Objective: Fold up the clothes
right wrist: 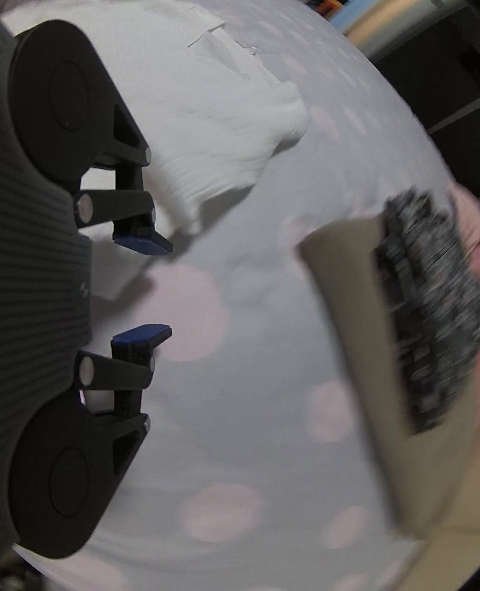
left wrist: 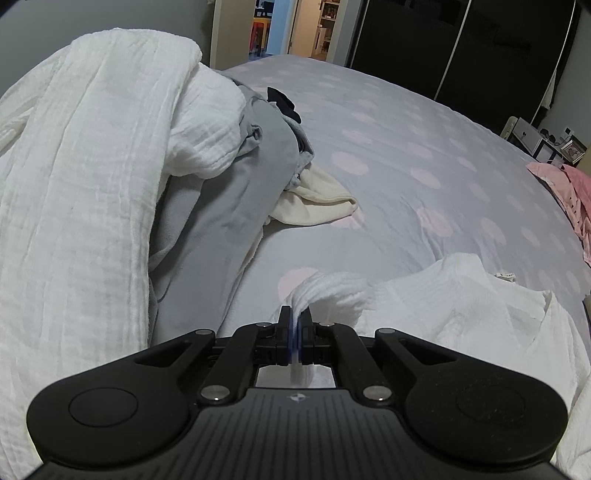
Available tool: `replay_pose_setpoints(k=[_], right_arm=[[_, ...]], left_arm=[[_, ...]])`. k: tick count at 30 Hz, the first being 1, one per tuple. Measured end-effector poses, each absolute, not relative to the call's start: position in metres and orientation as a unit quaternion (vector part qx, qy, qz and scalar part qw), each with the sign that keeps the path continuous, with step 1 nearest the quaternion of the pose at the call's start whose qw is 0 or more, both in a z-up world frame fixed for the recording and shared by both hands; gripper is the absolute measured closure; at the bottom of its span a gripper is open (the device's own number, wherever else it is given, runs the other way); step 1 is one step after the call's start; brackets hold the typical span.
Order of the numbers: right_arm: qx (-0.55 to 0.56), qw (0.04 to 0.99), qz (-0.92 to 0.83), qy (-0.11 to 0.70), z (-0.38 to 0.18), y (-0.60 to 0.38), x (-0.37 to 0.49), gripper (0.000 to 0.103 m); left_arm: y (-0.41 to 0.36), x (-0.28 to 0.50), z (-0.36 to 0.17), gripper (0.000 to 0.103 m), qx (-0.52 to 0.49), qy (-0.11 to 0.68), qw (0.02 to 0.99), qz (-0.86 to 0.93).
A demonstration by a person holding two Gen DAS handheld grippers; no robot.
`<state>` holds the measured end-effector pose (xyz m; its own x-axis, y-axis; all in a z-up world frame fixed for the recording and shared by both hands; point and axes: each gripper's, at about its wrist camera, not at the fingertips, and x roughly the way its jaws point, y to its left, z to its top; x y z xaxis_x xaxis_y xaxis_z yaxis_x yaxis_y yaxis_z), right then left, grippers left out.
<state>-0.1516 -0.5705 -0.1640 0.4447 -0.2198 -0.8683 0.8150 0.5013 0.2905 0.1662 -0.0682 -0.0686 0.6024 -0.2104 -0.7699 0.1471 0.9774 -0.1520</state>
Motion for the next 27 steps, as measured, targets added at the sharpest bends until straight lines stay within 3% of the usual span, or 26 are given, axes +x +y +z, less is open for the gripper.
replay_pose_setpoints(k=[1, 2, 3, 6, 27], right_arm=[[0.395, 0.758, -0.328, 0.403, -0.167, -0.572, -0.155, 0.059], [0.415, 0.752, -0.319, 0.401, -0.169, -0.572, -0.156, 0.064], [0.430, 0.747, -0.310, 0.400, -0.168, -0.571, -0.157, 0.076], [0.445, 0.747, -0.299, 0.394, -0.162, -0.569, -0.157, 0.088], [0.201, 0.813, -0.450, 0.309, 0.009, -0.642, -0.162, 0.090]], left_arm=[[-0.069, 0.166, -0.069, 0.103, -0.036, 0.434, 0.894, -0.100], [-0.069, 0.166, -0.069, 0.103, -0.035, 0.435, 0.894, -0.100], [-0.070, 0.166, -0.070, 0.103, -0.034, 0.435, 0.894, -0.100], [-0.070, 0.166, -0.070, 0.103, -0.034, 0.436, 0.894, -0.100], [-0.071, 0.172, -0.078, 0.103, -0.037, 0.452, 0.887, -0.085]])
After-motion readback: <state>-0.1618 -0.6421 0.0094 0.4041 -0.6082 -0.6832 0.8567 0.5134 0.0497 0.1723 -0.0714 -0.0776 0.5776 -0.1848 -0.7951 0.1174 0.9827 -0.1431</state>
